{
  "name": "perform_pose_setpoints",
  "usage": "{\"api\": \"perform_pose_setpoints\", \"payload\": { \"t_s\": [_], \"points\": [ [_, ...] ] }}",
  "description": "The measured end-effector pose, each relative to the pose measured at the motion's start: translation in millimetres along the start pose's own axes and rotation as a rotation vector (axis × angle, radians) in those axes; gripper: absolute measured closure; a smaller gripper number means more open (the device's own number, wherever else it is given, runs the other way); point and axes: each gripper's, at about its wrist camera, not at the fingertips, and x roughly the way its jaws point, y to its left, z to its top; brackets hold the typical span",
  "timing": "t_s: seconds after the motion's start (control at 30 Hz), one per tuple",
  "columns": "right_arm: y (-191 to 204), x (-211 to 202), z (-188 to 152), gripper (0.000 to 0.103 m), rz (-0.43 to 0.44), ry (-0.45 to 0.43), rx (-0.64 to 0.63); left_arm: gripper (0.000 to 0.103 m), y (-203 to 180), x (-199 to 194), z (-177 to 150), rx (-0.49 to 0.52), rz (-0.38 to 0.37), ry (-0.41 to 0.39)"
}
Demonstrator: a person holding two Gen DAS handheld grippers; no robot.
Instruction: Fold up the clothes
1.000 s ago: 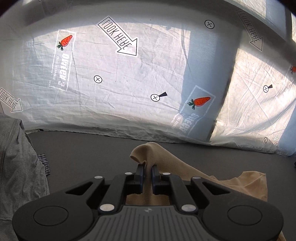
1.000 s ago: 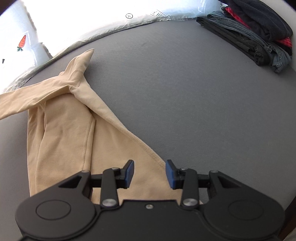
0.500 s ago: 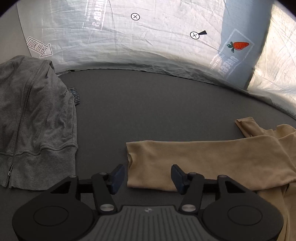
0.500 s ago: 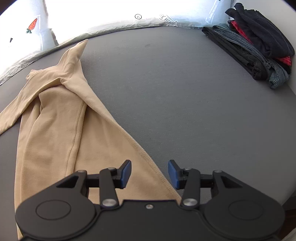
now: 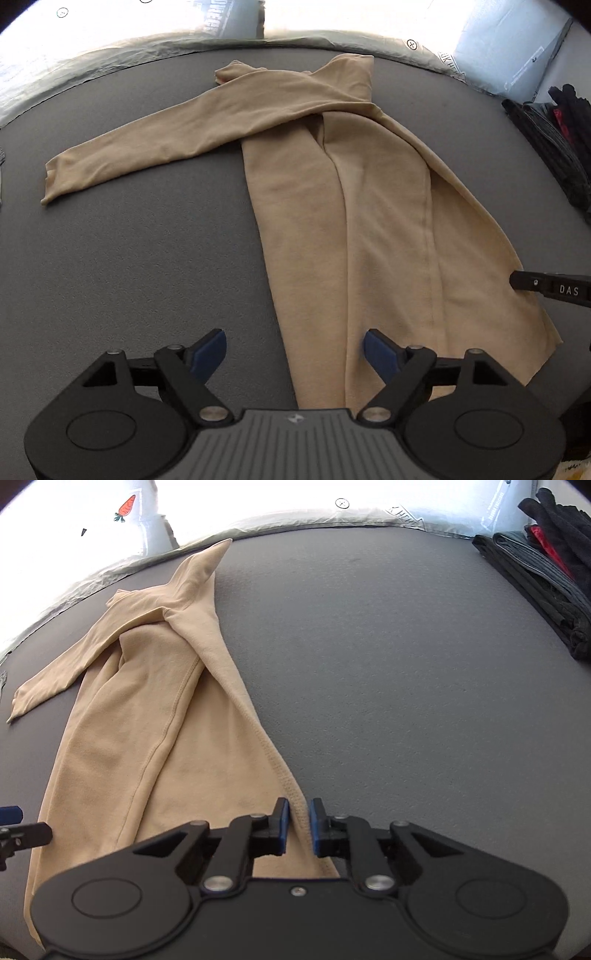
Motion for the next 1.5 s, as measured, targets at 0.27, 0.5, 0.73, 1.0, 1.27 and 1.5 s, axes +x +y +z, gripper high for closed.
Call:
{"api": "perform_pose_setpoints", "payload": {
  "t_s": [0.27,0.5,0.73,1.0,1.27,1.5],
  "points": [
    [16,-33,-3,0.098,0.228,-0.062,-0.106,0.016,-4,4,-33,-0.102,0.074,0.048],
    [64,-35,-11,0.098,0.352,-0.044,-0.247,0.008,-11,5,-44,-0.086,0.100,0.039],
    [76,1,-28,0.098,0.456,0.134,-0.102,0.002,-8,7,-50,-0.068,0.082,0.047],
    [43,-11,-27,0.094,0.463,0.108,0.073,0.000,-7,8,-52,-0.040,0.067,0.065],
    [42,-2,-21,0.091,0.406,0.140,0.033,0.000,6,4,-44,-0.062,0.017,0.077],
    [37,-19,23,0.076,0.362,0.000,0.022,0.000,75,-15,-16,-0.297,0.065,-0.040]
  ]
}}
